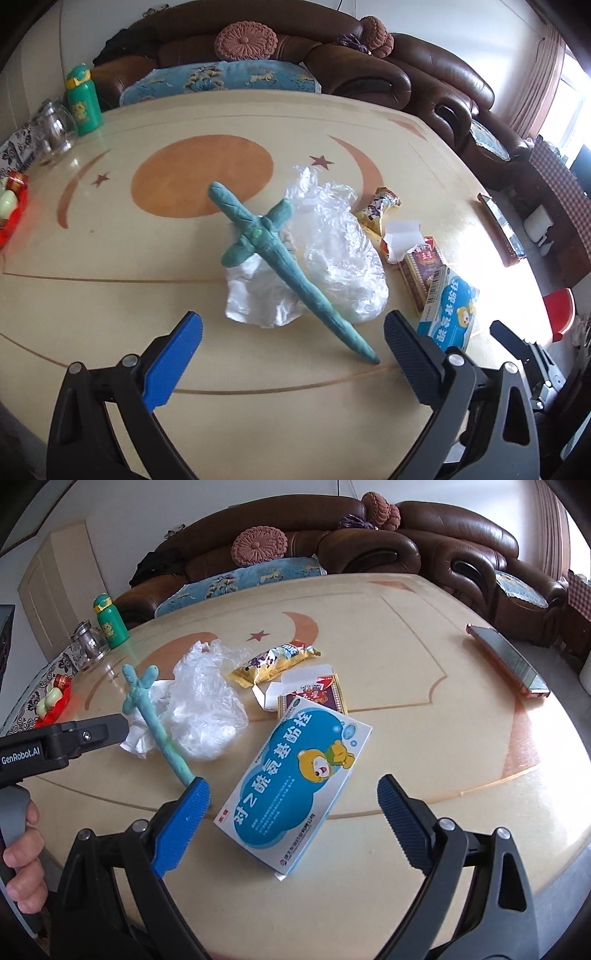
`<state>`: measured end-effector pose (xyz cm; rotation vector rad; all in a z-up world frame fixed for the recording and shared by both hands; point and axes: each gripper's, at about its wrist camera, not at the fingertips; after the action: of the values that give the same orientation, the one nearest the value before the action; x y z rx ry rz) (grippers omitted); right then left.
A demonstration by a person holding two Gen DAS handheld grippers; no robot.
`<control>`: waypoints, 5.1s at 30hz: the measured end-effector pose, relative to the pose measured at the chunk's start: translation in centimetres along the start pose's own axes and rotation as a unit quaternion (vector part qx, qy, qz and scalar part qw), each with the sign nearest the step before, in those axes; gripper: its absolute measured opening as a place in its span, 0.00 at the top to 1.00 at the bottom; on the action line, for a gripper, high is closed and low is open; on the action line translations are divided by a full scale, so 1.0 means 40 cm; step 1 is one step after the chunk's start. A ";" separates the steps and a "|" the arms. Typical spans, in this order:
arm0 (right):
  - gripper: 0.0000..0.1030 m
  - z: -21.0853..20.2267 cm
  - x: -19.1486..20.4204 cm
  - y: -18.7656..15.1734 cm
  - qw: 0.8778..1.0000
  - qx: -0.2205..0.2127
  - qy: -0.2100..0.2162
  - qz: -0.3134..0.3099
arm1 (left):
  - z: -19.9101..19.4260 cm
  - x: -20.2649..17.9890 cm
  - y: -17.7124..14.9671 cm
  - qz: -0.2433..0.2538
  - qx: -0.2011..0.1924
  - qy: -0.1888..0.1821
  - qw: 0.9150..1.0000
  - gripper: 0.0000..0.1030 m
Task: Collect trash
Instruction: 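Grasp the green toy with the left tool while the right tool grasps the blue-printed medicine box, then lift the green toy with the left tool while the right tool lifts the blue-printed box, then carry the green toy in the left tool while the right tool carries the box to the bin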
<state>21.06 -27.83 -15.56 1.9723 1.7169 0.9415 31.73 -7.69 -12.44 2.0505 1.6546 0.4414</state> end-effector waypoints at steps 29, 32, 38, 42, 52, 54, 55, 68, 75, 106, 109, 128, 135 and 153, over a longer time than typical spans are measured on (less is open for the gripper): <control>0.13 0.091 0.003 -0.006 0.999 0.015 0.013 0.033 | 0.150 0.082 0.067 -0.179 0.058 -0.164 0.968 0.34; 0.13 0.104 0.002 -0.002 0.999 0.019 0.013 0.039 | 0.165 0.090 0.067 -0.192 0.061 -0.164 0.966 0.40; 0.13 0.110 0.005 -0.002 0.999 0.015 0.010 0.042 | 0.194 0.120 0.068 -0.223 0.075 -0.166 0.958 0.45; 0.13 0.107 0.005 -0.006 0.999 0.012 0.007 0.046 | 0.197 0.116 0.069 -0.221 0.074 -0.159 0.960 0.45; 0.13 0.098 0.009 -0.012 0.999 0.006 0.001 0.050 | 0.216 0.115 0.066 -0.239 0.090 -0.149 0.955 0.48; 0.13 0.098 0.009 -0.012 0.999 0.005 -0.003 0.046 | 0.220 0.120 0.066 -0.246 0.093 -0.148 0.953 0.52; 0.16 0.099 0.011 -0.012 0.999 0.005 -0.007 0.044 | 0.221 0.124 0.064 -0.251 0.094 -0.150 0.952 0.53; 0.34 0.093 0.001 -0.011 0.999 0.002 -0.007 0.044 | 0.213 0.133 0.048 -0.275 0.097 -0.151 0.945 0.65; 0.34 0.091 -0.004 -0.013 0.999 0.000 -0.005 0.045 | 0.203 0.144 0.041 -0.285 0.092 -0.154 0.942 0.70; 0.39 0.062 0.018 -0.008 0.999 -0.026 -0.005 0.030 | 0.138 0.130 0.051 -0.267 0.062 -0.154 0.949 0.84; 0.39 0.053 0.020 -0.005 0.999 -0.033 -0.005 0.027 | 0.120 0.128 0.049 -0.261 0.055 -0.154 0.951 0.84; 0.39 -0.078 0.084 0.023 0.996 -0.085 0.003 -0.010 | -0.095 0.115 0.022 -0.187 -0.013 -0.114 0.976 0.84; 0.40 -0.167 0.127 0.029 0.994 -0.102 0.010 -0.029 | -0.197 0.115 -0.025 -0.160 -0.028 -0.106 0.981 0.84; 0.40 -0.393 0.229 -0.067 0.990 -0.115 -0.002 -0.079 | -0.366 0.065 -0.235 -0.076 -0.022 -0.082 0.993 0.84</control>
<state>8.70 -20.84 -3.85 1.6650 1.6538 1.0274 16.95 -1.34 -5.34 1.8597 1.6700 0.2485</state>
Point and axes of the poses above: each gripper's, at about its wrist camera, not at the fingertips, and z roughly the way its jaws point, x to its left, y to its top, and after that the axes turned 7 degrees about y, right-handed
